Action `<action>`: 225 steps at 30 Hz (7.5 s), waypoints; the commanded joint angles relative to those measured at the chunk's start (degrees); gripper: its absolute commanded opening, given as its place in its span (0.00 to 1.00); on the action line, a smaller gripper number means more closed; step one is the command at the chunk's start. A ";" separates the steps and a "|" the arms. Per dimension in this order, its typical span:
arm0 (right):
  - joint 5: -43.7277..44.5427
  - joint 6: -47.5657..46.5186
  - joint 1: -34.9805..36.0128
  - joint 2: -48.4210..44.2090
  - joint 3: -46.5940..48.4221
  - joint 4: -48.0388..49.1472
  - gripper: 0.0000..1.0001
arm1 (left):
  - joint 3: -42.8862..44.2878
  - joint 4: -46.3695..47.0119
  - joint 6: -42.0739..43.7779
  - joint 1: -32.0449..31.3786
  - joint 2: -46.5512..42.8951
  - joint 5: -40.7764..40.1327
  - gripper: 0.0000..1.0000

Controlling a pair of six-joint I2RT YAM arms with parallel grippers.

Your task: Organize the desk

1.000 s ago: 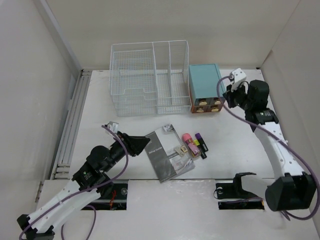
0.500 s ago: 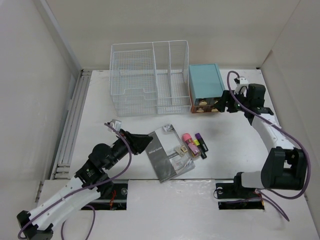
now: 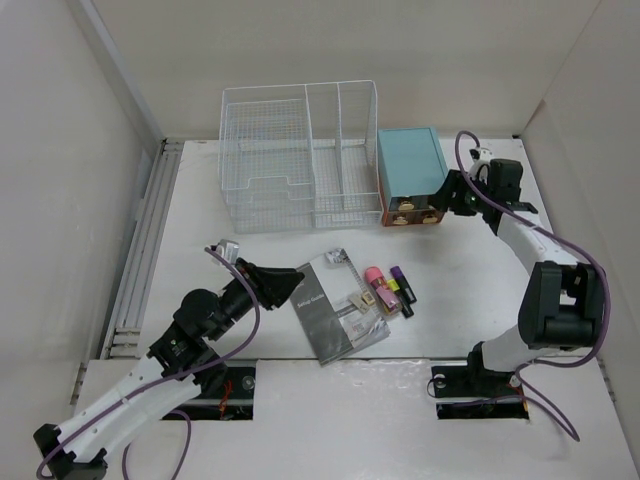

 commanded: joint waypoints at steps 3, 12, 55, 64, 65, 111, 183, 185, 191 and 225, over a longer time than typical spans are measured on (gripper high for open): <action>2.57 2.46 -0.32 1.89 3.99 4.69 0.65 | 0.37 1.98 0.49 -0.27 -0.58 -0.11 0.34; 3.19 2.98 -0.32 3.13 3.99 5.22 0.63 | 0.89 0.84 1.02 -0.27 -1.11 -0.64 0.34; -13.95 -13.28 -0.32 -27.45 -14.91 -10.16 0.99 | 0.89 -0.22 1.02 -0.27 -3.74 -0.64 0.34; -23.88 -21.01 1.26 -34.58 -9.46 -19.30 0.99 | 0.37 0.40 1.02 -0.27 -3.22 -0.64 0.34; -23.88 -21.01 1.26 -34.58 -9.46 -19.30 0.99 | 0.37 0.40 1.02 -0.27 -3.21 -0.64 0.34; 16.81 -22.86 43.80 8.31 11.81 -40.05 0.66 | 0.98 -4.61 0.49 -0.27 -6.99 -2.74 0.32; -26.25 -98.43 9.45 5.14 37.30 -60.96 0.00 | 3.09 -7.51 1.54 -0.27 -6.55 -2.75 0.30; -27.39 -101.95 8.21 6.46 37.82 -61.84 0.00 | 3.09 -7.51 2.07 -0.27 -6.03 -2.75 0.30; -31.43 -118.78 4.69 9.89 39.15 -70.71 0.00 | 3.09 -7.51 2.07 -0.27 -6.03 -2.75 0.30; -36.09 -140.10 -2.69 14.38 32.47 -66.85 0.36 | 3.09 -8.57 2.07 -0.27 -6.55 -3.28 0.30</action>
